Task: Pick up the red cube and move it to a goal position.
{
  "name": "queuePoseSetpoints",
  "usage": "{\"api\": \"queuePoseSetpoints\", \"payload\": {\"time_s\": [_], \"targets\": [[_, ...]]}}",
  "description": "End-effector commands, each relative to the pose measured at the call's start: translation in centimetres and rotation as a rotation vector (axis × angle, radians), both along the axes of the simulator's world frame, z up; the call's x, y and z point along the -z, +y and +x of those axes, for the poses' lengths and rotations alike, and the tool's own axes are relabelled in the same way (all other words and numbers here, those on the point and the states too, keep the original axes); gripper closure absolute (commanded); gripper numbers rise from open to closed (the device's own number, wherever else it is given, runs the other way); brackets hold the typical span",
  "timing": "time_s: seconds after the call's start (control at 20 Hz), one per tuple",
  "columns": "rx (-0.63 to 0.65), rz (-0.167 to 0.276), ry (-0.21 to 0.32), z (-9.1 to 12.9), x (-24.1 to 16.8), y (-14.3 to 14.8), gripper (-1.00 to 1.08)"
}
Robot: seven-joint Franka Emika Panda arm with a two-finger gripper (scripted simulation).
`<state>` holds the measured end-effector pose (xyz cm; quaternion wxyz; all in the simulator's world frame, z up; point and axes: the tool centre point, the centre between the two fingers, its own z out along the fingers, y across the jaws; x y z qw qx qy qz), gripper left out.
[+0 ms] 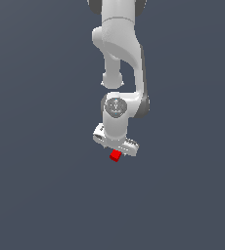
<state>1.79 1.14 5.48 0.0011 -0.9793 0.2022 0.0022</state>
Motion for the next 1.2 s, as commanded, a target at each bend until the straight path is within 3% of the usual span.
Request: {"api": "queuePoseSetpoints", "payload": {"time_s": [0.0,0.6,0.65,1.15], "targets": [[0.046,-0.002,-0.002,0.4,1.2,0.1,-0.92],[0.127,-0.004,-0.004,1.3,3.5,0.3,-0.92],[0.127,-0.004,-0.004,1.3,3.5,0.3,1.08],[0.127,-0.003,-0.003,1.2,3.5,0.4,1.08]]}}
